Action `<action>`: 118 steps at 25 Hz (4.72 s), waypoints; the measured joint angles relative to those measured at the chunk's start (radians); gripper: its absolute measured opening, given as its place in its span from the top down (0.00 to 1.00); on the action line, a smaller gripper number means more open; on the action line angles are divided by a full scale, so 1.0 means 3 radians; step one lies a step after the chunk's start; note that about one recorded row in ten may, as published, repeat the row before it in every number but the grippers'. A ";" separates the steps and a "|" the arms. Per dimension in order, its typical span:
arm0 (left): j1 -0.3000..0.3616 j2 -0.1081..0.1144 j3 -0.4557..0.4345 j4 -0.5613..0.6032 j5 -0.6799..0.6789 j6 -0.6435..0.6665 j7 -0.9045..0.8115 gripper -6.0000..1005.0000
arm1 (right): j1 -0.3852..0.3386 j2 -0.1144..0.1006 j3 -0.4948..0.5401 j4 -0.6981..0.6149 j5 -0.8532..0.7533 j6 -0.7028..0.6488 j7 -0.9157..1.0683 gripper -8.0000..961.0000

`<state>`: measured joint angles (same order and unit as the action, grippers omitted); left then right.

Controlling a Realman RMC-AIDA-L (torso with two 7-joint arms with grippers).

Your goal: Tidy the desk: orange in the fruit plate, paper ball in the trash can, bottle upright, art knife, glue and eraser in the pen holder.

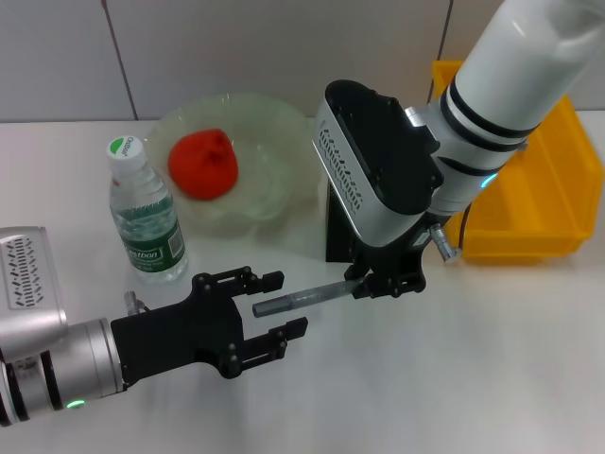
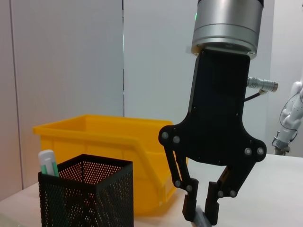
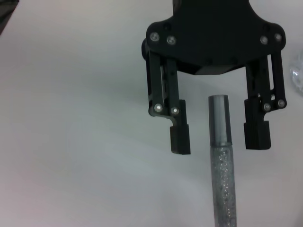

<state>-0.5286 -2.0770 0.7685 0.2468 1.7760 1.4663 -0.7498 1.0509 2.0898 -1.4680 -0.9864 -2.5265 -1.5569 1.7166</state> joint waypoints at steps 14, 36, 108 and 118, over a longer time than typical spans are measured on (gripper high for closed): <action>-0.0036 -0.0005 0.0005 -0.0040 0.0006 -0.0032 -0.0001 0.45 | -0.0006 0.0003 -0.0020 0.0024 0.0006 0.0033 -0.0001 0.85; -0.0076 0.0005 0.0046 -0.0030 0.0011 -0.0114 -0.0001 0.57 | 0.0010 0.0003 -0.0094 0.0062 0.0049 0.0117 -0.0001 0.85; 0.0148 0.0046 0.0061 0.0178 0.0041 0.0197 -0.0576 0.81 | -0.1596 -0.0054 0.1920 0.0565 0.2491 -0.0173 -0.1519 0.51; 0.0123 0.0045 0.0077 0.0220 0.0034 0.0357 -0.0898 0.81 | -0.1665 -0.0151 0.2300 0.1588 0.2723 -0.0431 -0.1810 0.51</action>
<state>-0.4915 -2.0636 0.7915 0.3128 1.7862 1.5735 -1.0192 0.5515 2.0444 -0.7780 -0.5099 -1.7098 -1.6862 1.1735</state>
